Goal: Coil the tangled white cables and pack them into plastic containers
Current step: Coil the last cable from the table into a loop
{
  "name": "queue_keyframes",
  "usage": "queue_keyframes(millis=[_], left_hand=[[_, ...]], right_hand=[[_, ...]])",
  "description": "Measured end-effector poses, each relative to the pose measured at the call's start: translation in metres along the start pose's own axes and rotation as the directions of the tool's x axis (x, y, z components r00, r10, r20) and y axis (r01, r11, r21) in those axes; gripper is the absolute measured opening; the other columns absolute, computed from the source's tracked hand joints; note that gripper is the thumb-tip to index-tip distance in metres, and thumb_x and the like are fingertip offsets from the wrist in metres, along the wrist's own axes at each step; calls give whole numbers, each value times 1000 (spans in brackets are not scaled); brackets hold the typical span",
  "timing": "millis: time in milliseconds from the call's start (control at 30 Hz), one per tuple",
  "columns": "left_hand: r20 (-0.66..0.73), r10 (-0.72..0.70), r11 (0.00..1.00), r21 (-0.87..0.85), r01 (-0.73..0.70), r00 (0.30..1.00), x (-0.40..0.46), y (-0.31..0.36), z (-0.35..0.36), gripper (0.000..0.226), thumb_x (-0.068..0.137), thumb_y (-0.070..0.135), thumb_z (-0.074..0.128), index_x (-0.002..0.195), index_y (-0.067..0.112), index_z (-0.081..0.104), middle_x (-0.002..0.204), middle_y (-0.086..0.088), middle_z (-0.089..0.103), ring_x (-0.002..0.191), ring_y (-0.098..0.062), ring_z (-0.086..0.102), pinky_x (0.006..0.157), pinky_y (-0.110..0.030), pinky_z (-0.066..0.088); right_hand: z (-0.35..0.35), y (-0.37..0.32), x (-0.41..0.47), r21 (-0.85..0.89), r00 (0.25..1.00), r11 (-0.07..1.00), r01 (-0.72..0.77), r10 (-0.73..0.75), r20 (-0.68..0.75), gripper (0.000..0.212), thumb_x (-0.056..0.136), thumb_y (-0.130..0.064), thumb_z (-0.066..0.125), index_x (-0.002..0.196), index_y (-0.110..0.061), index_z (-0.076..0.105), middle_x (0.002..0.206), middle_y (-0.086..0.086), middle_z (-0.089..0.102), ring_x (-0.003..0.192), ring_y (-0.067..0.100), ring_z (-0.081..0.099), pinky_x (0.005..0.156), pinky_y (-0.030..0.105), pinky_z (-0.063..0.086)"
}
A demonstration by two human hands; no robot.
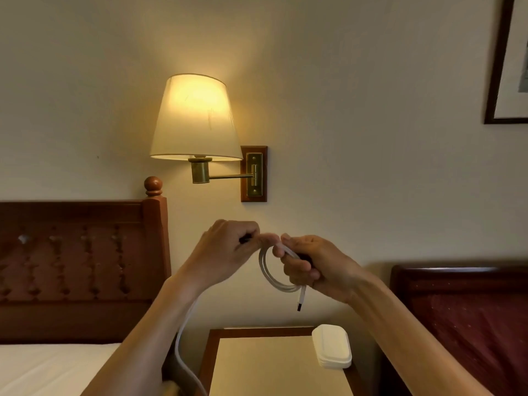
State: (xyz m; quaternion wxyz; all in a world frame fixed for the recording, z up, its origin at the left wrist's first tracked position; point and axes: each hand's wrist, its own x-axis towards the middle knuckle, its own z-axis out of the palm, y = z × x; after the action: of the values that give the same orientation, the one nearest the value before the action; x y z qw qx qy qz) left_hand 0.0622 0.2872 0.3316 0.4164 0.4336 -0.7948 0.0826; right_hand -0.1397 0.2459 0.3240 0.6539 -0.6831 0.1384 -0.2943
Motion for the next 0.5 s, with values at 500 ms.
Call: queue_keyframes(millis=[500], left_hand=[[195, -203, 948, -205, 243, 959, -57, -62, 48, 32, 104, 24, 40, 74, 26, 52, 64, 15, 47, 59, -3, 42, 57, -21, 36]], right_hand=[[-51, -40, -10, 548, 959, 800, 244, -116, -259, 29, 102, -24, 36, 78, -15, 49, 51, -9, 32, 40, 5, 30, 41, 17, 35]])
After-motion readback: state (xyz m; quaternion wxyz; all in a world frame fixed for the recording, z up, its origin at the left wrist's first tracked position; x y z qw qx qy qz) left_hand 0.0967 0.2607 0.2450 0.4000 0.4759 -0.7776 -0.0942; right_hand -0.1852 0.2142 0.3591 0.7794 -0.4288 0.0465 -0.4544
